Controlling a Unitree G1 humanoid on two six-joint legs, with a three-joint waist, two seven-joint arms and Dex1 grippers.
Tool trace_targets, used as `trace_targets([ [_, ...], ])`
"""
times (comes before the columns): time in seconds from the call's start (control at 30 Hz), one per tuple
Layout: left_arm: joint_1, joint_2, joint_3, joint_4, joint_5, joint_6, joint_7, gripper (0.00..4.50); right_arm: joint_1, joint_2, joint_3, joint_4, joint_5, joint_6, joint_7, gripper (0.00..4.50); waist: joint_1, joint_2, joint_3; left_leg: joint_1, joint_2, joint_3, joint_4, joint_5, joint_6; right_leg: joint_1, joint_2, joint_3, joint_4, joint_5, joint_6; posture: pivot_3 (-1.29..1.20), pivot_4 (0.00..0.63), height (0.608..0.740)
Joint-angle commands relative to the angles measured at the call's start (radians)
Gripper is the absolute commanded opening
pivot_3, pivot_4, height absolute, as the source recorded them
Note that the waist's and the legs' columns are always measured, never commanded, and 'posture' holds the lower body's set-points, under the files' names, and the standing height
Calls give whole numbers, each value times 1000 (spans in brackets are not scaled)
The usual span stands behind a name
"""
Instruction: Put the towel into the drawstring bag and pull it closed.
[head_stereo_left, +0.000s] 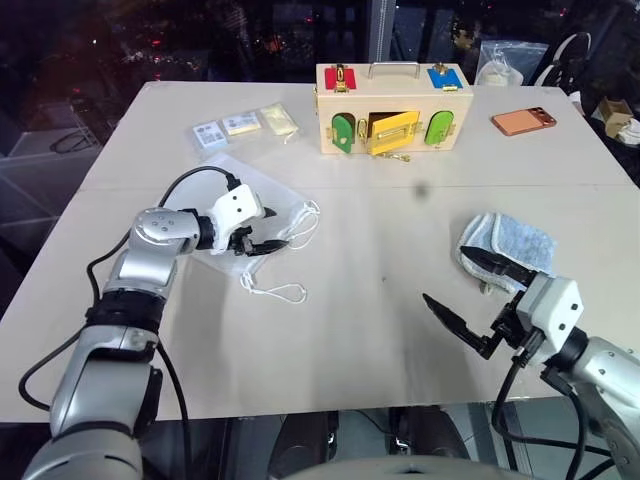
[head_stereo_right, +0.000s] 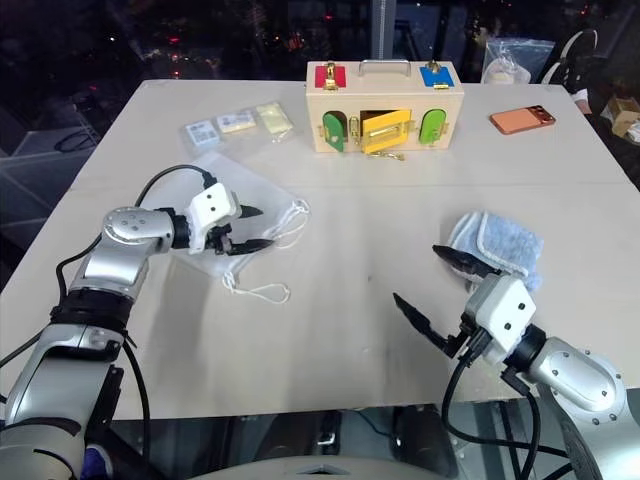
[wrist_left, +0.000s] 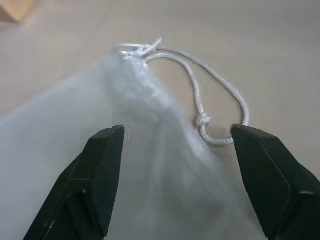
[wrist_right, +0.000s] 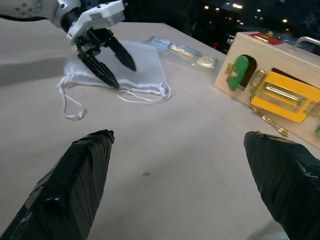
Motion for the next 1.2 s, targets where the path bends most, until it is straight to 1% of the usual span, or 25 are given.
trace_targets([
  [0.03, 66, -6, 46, -212, 45, 51, 144, 3562, -20, 1, 1, 3, 5, -23, 9, 4500, 1, 0, 0, 1, 0, 0, 0, 0, 0, 1, 0, 0, 0, 0, 0, 0, 150, 740],
  [0.1, 123, -10, 53, -316, 93, 89, 223, 3562, -25, -1, 1, 10, 7, -26, 14, 4500, 1, 0, 0, 2, 0, 0, 0, 0, 0, 2, 0, 0, 0, 0, 0, 0, 150, 740],
  [0.23, 221, -17, 51, -437, 196, 109, 353, 3562, -36, -5, 1, 22, 9, -27, 25, 4500, 1, 0, 0, 2, 0, 1, -1, 0, -1, 1, 0, 0, 0, 0, 0, 0, 150, 740],
  [0.33, 289, -40, 45, -470, 256, 93, 444, 3562, -45, -4, 4, 27, 12, -23, 30, 4500, 1, 0, 0, 3, 0, 2, -2, 0, -1, 2, 0, 1, 0, 0, 0, 0, 150, 740],
  [0.47, 369, -111, 40, -513, 335, 86, 586, 3562, -46, -13, -5, 27, 22, -16, 43, 4500, 2, 0, 0, 5, 0, 2, -2, 0, 0, 3, 0, 2, 0, 0, 0, 0, 150, 740],
  [0.57, 406, -163, 31, -533, 352, 120, 626, 3562, -46, -20, -12, 29, 31, -12, 54, 4500, 3, 0, 0, 5, 0, 2, -2, 0, 0, 3, -1, 1, 0, 0, 0, 0, 150, 740],
  [0.73, 431, -210, 25, -526, 388, 128, 682, 3562, -57, -27, -14, 38, 39, -10, 60, 4500, 2, 0, 0, 6, 0, 2, -2, 0, 0, 4, -4, 1, 0, -1, -3, 0, 150, 740],
  [0.93, 429, -201, 43, -505, 441, 85, 760, 3562, -58, -26, -13, 38, 40, -9, 61, 4500, 2, 0, 0, 6, 0, 2, -3, 0, 0, 4, -5, 1, 0, -1, -3, 0, 150, 740],
  [1.2, 435, -185, 34, -493, 496, 31, 816, 3562, -51, -20, -11, 35, 36, -12, 56, 4500, 2, 0, 0, 6, 0, 2, -3, 0, 0, 4, -6, 1, 0, -1, -3, 0, 150, 740],
])
